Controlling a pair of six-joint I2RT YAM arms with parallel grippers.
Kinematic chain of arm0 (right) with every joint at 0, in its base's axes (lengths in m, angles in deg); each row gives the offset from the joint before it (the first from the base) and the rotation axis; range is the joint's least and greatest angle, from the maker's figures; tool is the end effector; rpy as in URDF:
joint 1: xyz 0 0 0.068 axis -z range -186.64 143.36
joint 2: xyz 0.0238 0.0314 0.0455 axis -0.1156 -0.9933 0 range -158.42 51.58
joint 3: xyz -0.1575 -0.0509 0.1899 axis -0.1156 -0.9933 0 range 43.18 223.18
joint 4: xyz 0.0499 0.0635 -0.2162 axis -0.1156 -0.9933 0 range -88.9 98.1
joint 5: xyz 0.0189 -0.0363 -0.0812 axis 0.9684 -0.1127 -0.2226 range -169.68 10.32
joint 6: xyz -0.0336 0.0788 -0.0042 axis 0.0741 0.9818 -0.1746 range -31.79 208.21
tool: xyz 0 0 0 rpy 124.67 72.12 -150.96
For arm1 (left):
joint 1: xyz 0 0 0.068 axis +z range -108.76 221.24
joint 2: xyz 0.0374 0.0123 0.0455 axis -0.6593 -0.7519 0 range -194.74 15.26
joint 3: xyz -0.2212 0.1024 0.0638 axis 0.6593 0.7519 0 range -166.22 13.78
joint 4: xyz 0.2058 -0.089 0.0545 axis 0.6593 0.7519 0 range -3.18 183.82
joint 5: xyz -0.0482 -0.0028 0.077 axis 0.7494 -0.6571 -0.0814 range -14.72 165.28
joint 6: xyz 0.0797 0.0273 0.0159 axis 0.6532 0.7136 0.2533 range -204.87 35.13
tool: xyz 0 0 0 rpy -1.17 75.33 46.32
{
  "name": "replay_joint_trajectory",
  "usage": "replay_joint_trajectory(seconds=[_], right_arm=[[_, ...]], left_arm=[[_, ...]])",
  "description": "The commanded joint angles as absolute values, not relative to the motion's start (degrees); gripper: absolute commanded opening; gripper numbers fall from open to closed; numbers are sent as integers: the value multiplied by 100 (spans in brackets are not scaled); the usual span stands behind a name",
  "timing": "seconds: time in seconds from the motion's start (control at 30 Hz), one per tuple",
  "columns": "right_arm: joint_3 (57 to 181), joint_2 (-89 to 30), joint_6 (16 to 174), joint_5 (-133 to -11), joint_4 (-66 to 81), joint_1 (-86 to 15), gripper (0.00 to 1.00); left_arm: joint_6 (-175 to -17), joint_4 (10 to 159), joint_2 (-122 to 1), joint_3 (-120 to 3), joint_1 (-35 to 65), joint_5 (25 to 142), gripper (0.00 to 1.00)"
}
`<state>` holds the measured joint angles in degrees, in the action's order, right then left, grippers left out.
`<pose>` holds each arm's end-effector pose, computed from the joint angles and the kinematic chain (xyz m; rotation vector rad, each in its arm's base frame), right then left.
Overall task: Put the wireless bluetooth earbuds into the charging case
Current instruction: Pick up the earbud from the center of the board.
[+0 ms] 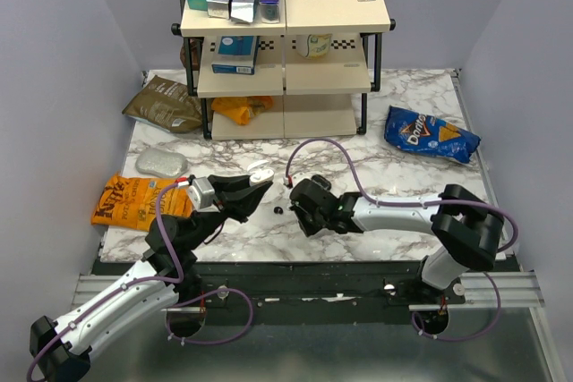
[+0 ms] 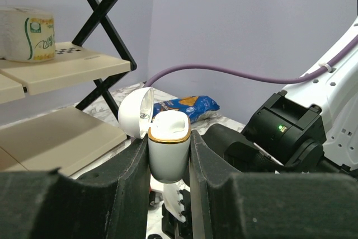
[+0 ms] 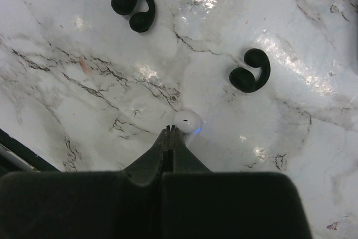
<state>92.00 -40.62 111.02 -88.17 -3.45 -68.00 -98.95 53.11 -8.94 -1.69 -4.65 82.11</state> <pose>0.1583 0.2669 0.1319 -0.7891 2.4386 0.4015 0.0996 -0.1159 0.3029 0.4331 1.1132 -0.9940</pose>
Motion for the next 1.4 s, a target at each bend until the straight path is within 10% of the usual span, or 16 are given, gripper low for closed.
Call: replay_joint_trajectory(seconds=[0.0,0.27,0.7,1.37], right_arm=[[9337,-3896,10957,-8935,-227,-6754,2],[9319,-3429,10851,-9049,-385,-6755,44],[9477,-3947,11563,-9181,-764,-6570,59],[9566,-4378,11827,-8882,-746,-6526,54]], left_arm=[[-9796,5333,-820,-231,-499,8082,0],[-9752,5316,-811,-240,-499,8082,0],[-9761,5386,-741,-248,-516,8020,0],[-9779,5395,-680,-248,-552,8029,0]])
